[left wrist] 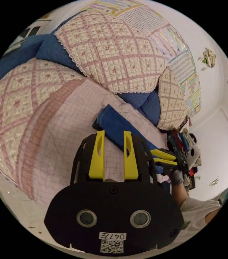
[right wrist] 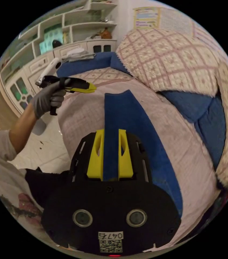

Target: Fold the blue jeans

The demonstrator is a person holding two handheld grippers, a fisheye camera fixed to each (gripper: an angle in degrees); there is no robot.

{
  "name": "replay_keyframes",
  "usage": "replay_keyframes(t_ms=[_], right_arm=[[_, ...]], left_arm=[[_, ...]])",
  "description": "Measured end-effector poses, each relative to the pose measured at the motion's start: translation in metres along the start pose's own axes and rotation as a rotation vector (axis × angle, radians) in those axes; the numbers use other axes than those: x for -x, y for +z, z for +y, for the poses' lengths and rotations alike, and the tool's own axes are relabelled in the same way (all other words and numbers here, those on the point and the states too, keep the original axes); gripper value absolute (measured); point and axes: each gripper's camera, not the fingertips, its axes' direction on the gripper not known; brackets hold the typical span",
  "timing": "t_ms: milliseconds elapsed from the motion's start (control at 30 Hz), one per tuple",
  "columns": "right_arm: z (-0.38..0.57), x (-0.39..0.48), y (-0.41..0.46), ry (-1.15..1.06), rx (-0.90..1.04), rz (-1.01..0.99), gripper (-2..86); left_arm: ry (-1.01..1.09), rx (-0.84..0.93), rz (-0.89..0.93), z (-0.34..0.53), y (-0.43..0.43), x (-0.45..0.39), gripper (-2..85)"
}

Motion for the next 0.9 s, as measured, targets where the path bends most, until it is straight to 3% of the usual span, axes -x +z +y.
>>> replay_keyframes(t_ms=[133,367,767,900], right_arm=[[-0.04,0.032,0.049,-0.096,0.074,0.082,2.8],[-0.05,0.053,0.093,-0.177,0.115,0.217,1.0],[-0.041,-0.017,0.071,0.133,-0.032,-0.098,0.3],[-0.04,-0.03,0.071,0.09,0.033,-0.15,2.1]], left_arm=[[-0.199,-0.06,0.164,0.014,0.019,0.043,12.4],[-0.353,-0.057,0.265,0.026,0.033,0.089,14.6],[-0.46,-0.051,0.33,0.029,0.045,0.099,15.4],[-0.404,-0.071,0.288,0.025,0.036,0.087,7.4]])
